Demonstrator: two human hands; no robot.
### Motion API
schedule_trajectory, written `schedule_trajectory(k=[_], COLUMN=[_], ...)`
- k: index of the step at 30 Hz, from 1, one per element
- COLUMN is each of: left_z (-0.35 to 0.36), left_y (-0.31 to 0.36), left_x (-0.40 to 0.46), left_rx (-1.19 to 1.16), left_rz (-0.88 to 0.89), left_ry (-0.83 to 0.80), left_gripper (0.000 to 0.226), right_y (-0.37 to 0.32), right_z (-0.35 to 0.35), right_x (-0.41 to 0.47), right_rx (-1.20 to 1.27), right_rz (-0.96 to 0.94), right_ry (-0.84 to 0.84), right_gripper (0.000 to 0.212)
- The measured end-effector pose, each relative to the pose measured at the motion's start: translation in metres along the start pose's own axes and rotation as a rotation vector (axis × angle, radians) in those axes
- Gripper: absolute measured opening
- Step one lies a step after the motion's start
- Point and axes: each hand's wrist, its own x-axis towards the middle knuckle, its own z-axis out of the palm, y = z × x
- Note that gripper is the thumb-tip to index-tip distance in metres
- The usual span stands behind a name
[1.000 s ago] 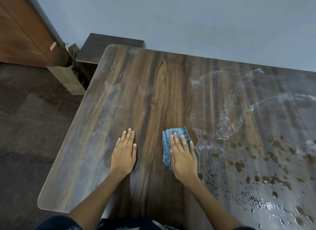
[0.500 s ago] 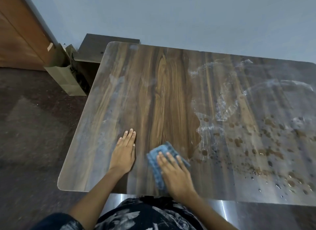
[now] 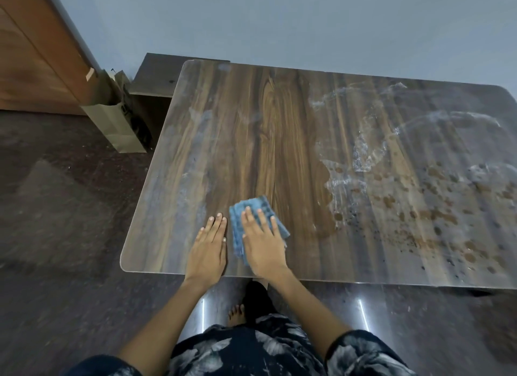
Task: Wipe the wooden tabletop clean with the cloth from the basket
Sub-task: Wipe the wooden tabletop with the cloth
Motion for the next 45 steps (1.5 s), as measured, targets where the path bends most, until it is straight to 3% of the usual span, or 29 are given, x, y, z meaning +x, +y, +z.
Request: schedule_trajectory(k=[2,5,10,12,15,20,24,30,36,40,42,45], left_z=[0.000,-0.001,-0.003,-0.003,-0.004,-0.006,-0.006,0.002,0.011,0.014,0.017,0.022], left_y=[-0.003,-0.004,-0.002,-0.003,-0.004,-0.005,0.003,0.031,0.064,0.069,0.073,0.079], left_x=[-0.007,-0.011,-0.013,-0.017,-0.024,-0.030,-0.028,-0.009,0.007,0.012,0.014,0.021], left_rx=[0.004,0.017,0.016,0.012,0.007,-0.010,-0.036,0.000,-0.005,0.020,0.018,-0.001], left_rz=[-0.001,0.011,0.025,0.022,0.016,0.003,-0.035,0.030,0.132,0.108,0.101,0.060], left_ry=[-0.004,-0.004,-0.003,-0.004,-0.009,-0.029,-0.018,-0.050,-0.115,-0.109,-0.108,-0.082], left_gripper=[0.063,0.061,0.066,0.066,0.065,0.055,0.050,0.068,0.050,0.052,0.063,0.073], right_y=[0.001,0.028,0.076,0.073,0.046,-0.010,-0.012,0.048,0.122,0.116,0.100,0.095], right_z=[0.007,0.011,0.001,-0.004,-0.007,-0.004,0.009,0.015,-0.011,-0.023,-0.026,-0.018], right_x=[-0.029,-0.061,-0.060,-0.041,-0.006,0.002,-0.032,-0.080,-0.065,-0.015,-0.003,-0.014], right_rx=[-0.034,-0.073,-0.018,0.008,0.031,-0.009,-0.099,-0.104,0.020,0.035,0.021,-0.022], right_rz=[-0.081,-0.102,0.154,0.240,0.323,0.072,-0.161,-0.183,0.109,0.253,0.218,0.021], right_ry=[-0.094,-0.065,0.003,0.023,0.007,-0.046,-0.053,-0.099,-0.032,0.012,-0.004,-0.019], right_gripper=[0.058,0.051,0.053,0.059,0.052,0.053,0.052,0.052,0.059,0.052,0.051,0.053])
